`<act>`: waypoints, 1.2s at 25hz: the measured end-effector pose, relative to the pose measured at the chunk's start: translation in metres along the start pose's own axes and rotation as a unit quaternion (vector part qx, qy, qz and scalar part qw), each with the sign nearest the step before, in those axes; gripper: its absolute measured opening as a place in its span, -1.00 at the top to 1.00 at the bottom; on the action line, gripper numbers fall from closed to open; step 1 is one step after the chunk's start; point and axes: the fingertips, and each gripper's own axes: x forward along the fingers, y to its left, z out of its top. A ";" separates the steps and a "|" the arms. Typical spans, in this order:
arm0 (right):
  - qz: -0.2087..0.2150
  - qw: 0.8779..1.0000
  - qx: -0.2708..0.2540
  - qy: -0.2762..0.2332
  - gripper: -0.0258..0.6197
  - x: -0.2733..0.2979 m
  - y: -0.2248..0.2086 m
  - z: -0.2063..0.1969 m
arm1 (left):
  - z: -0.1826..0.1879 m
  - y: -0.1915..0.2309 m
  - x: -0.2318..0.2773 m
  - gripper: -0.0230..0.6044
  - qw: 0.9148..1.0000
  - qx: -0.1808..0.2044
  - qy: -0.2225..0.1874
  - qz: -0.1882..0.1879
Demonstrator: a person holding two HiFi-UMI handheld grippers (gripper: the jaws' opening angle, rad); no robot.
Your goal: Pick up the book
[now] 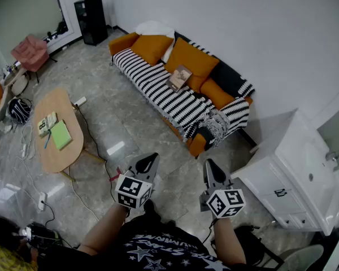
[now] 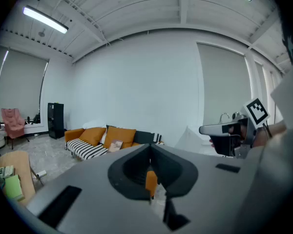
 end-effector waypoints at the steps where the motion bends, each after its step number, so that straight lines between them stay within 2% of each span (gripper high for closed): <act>1: 0.002 1.000 -0.001 0.000 0.82 -0.001 0.001 0.000 | 0.000 -0.001 -0.001 0.90 1.000 0.001 0.000 0.000; 15: 0.038 0.999 -0.002 0.015 0.82 0.003 0.034 -0.015 | -0.005 0.011 -0.030 0.91 1.000 -0.007 -0.004 0.021; 20: 0.057 0.998 0.005 0.011 0.82 0.020 0.043 -0.015 | -0.013 0.025 -0.031 0.91 0.999 -0.014 0.002 0.029; 24: 0.054 0.998 0.010 0.019 0.82 0.039 0.043 -0.020 | -0.017 0.035 -0.025 0.91 0.999 -0.021 0.005 0.029; 30: 0.063 0.998 0.008 0.028 0.82 0.081 0.055 -0.021 | -0.014 0.070 -0.018 0.91 0.999 -0.027 0.004 0.035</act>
